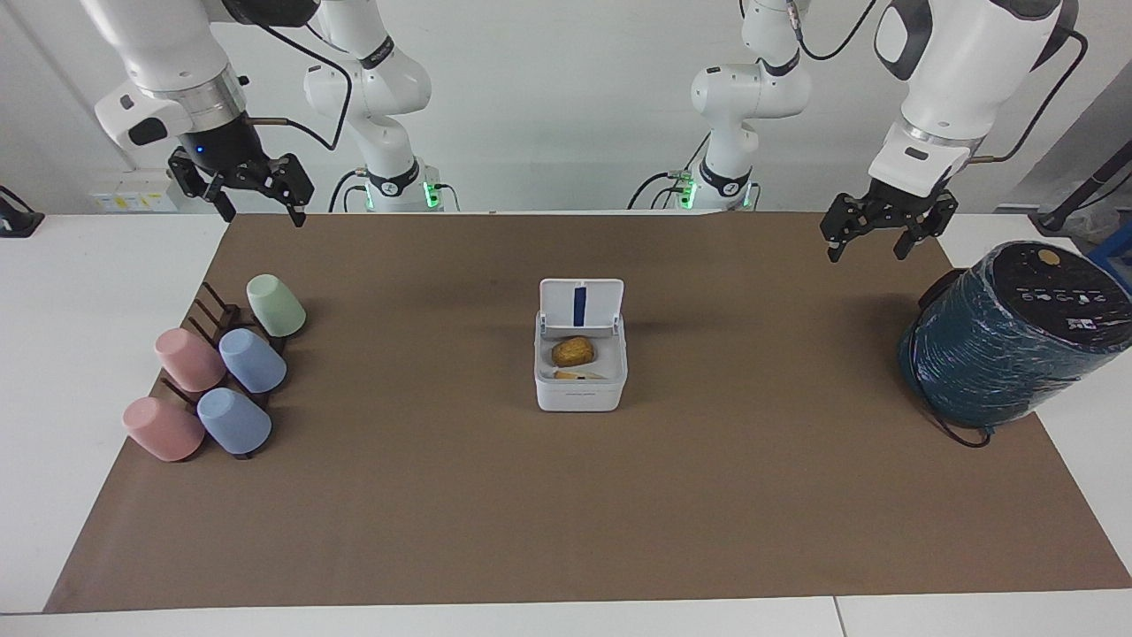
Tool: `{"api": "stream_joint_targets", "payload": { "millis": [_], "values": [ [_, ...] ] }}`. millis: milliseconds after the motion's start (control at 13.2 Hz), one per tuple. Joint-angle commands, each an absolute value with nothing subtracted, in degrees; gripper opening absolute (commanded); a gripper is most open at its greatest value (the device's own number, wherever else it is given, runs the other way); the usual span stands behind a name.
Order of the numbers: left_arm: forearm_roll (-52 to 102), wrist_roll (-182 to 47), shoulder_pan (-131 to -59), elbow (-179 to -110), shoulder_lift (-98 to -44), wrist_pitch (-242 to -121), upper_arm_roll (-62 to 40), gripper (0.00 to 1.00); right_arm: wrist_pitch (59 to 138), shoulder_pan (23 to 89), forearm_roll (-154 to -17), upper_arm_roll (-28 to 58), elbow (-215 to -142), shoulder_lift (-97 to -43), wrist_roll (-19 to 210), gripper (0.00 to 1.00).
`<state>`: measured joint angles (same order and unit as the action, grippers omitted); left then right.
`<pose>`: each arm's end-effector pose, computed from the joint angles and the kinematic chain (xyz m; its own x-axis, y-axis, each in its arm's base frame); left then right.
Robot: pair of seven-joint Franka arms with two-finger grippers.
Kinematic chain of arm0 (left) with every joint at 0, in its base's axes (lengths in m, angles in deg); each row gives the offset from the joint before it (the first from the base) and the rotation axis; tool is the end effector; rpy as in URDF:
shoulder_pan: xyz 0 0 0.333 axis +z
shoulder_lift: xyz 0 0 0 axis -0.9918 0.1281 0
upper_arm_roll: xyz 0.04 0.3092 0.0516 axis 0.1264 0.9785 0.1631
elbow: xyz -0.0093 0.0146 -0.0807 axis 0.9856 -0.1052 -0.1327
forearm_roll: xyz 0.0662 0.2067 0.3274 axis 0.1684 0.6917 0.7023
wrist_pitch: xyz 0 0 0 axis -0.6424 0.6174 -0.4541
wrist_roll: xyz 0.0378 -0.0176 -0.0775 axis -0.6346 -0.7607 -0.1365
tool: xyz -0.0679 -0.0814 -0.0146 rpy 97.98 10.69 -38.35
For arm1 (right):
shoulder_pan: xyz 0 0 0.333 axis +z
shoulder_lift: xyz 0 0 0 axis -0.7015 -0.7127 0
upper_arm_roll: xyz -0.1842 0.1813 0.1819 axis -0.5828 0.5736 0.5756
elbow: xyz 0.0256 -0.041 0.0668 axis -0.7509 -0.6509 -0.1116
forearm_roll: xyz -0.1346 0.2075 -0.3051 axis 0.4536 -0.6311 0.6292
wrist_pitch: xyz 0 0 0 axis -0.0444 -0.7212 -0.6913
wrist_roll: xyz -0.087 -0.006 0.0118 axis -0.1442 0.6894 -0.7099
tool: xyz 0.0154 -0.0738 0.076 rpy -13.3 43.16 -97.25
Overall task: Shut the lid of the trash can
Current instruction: 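Move the left gripper out from rest toward the white trash can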
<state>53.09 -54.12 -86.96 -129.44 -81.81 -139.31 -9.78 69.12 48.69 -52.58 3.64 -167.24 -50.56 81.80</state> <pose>0.5547 -0.0576 0.6143 0.9950 -0.0777 0.0627 -0.0749 -0.9961 -0.0457 0.5271 -0.0060 0.6407 0.9953 -0.0969 -0.0050 -0.0967 -0.9949 0.0296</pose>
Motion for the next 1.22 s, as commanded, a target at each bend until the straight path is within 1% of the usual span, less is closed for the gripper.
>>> {"api": "stream_joint_targets", "payload": {
  "millis": [0,608,835,987,1063,1139],
  "values": [
    [53.62,-53.51,-87.47,-131.7,-83.77,-139.7,-9.4,1.0,68.83,48.5,-52.36,3.89,-168.11,-49.49,82.75,1.0],
    [52.58,-54.21,-88.61,-131.97,-84.04,-137.35,-9.58,1.0,68.83,48.5,-52.44,3.89,-168.11,-49.49,82.75,1.0],
    [45.82,-54.47,-89.57,-135.56,-86.05,-136.81,-9.58,1.0,68.83,48.5,-52.36,3.89,-168.11,-49.49,82.75,1.0],
    [45.45,-57.18,-93.25,-138.81,-87.72,-137.16,-9.58,1.0,68.83,48.5,-52.44,3.89,-168.11,-49.49,82.75,1.0],
    [45.45,-60.16,-95.71,-140.48,-88.6,-137.42,-9.58,0.91,68.83,48.5,-52.36,3.89,-168.2,-49.49,82.75,1.0],
    [45.45,-62.62,-97.73,-141.63,-89.04,-137.68,-9.58,0.73,68.83,48.5,-52.44,3.89,-168.11,-49.49,82.75,1.0]
  ]
}}
